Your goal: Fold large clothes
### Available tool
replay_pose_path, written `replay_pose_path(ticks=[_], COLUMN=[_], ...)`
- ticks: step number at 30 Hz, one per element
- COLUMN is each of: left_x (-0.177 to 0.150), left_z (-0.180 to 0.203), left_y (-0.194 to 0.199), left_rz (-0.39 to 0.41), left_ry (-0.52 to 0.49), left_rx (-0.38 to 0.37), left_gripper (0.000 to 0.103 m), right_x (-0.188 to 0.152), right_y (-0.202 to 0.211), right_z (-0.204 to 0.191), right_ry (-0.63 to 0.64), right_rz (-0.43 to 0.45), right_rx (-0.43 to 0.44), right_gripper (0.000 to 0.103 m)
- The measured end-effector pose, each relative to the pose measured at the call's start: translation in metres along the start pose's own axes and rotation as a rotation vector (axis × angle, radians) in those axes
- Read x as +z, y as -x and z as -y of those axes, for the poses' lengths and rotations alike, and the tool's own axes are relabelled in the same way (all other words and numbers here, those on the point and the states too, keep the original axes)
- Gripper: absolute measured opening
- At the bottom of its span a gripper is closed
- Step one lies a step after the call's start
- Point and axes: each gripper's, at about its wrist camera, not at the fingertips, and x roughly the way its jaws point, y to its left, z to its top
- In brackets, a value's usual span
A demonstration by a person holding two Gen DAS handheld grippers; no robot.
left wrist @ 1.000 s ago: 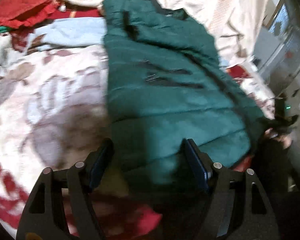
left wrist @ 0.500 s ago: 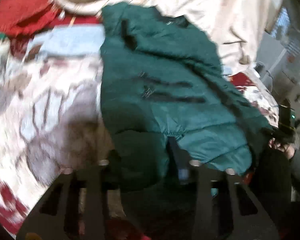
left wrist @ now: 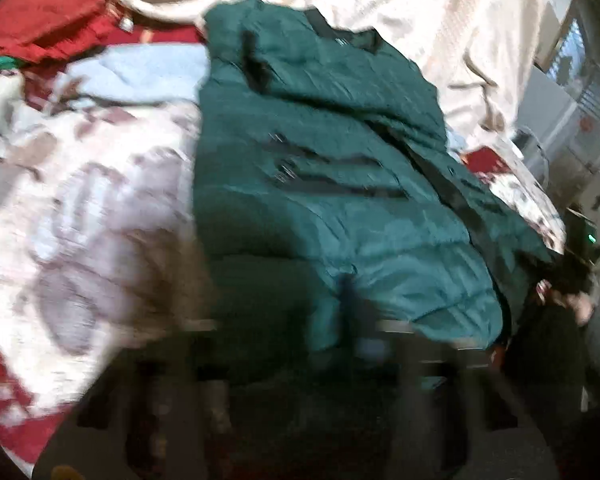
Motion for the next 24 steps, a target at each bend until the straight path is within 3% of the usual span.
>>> replay_pose_path(ticks=[5,12,19,24], left_x=[0.013,0.007,-0.026,-0.049], left_z=[0.012,0.022,0.018,0.013], left_y=[0.037,0.116,0.166,0.177], left_rz=[0.073,0.197,0.220,0.201], left_ry=[-0.014,-0.007,0.026,0.039], left_rx=[-0.025,-0.080,-0.085,-0.070], left_gripper=[0.011,0.011,0.011,0.013], right_x=[0.021,0.014,-0.020,-0.037], right_y=[0.044,0.104,0.137,0.153], right_z=[-0.029,-0.053,-0.092,-0.118], right_ry=[0.046,-0.019,-0.072,-0.073], right_rz=[0.095,0.197,0.219,0.223], right_rx=[-0.062,0.000,0.072,0.090], right_gripper=[0.021,0.021,0.021,0.021])
